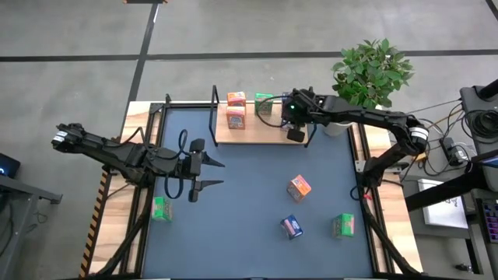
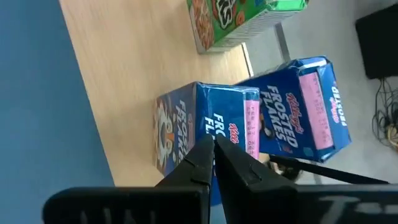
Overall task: Stack cereal on shelf
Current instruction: Put the left blue cereal box on the shelf
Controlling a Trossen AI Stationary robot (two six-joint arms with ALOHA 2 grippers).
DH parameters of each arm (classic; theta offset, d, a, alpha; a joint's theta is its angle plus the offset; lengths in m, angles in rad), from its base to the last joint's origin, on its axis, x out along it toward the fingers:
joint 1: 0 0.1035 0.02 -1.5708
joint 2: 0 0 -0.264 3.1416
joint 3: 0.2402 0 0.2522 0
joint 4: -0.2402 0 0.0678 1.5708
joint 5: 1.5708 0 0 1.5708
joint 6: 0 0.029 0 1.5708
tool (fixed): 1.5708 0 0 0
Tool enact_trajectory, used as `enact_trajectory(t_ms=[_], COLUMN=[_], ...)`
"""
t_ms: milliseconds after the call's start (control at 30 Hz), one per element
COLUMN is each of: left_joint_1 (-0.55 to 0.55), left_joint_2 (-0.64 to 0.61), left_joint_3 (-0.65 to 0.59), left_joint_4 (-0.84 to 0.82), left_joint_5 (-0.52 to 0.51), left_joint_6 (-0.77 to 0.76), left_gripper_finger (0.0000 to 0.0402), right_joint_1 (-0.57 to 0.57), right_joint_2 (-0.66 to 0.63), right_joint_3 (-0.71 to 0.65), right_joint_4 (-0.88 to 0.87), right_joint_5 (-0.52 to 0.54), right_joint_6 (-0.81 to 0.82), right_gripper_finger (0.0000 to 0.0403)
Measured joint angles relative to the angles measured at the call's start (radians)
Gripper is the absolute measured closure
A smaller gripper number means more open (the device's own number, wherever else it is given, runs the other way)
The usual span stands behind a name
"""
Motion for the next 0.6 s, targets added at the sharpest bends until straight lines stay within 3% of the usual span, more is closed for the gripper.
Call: enact_trajectory(t_ms=[300,467,600], left_joint_1=[0.0,0.0,0.0], left_joint_2=[0.0,0.0,0.0], left_joint_3=[0.0,0.0,0.0], left_joint_4=[-0.009,-0.033,-0.046], left_joint_5=[0.0,0.0,0.0], left_joint_6=[0.0,0.0,0.003], left_gripper_finger=[0.0193,0.0193,0.0193], right_joint_1=[0.003,0.005,0.005], right_joint_2=[-0.006,-0.006,-0.006], right_joint_3=[0.101,0.123,0.088], right_joint_4=[-0.067,-0.162,-0.217], right_joint_5=[-0.006,-0.164,-0.189], right_joint_6=[0.001,0.095,0.15], right_gripper_finger=[0.0394,0.0394,0.0394])
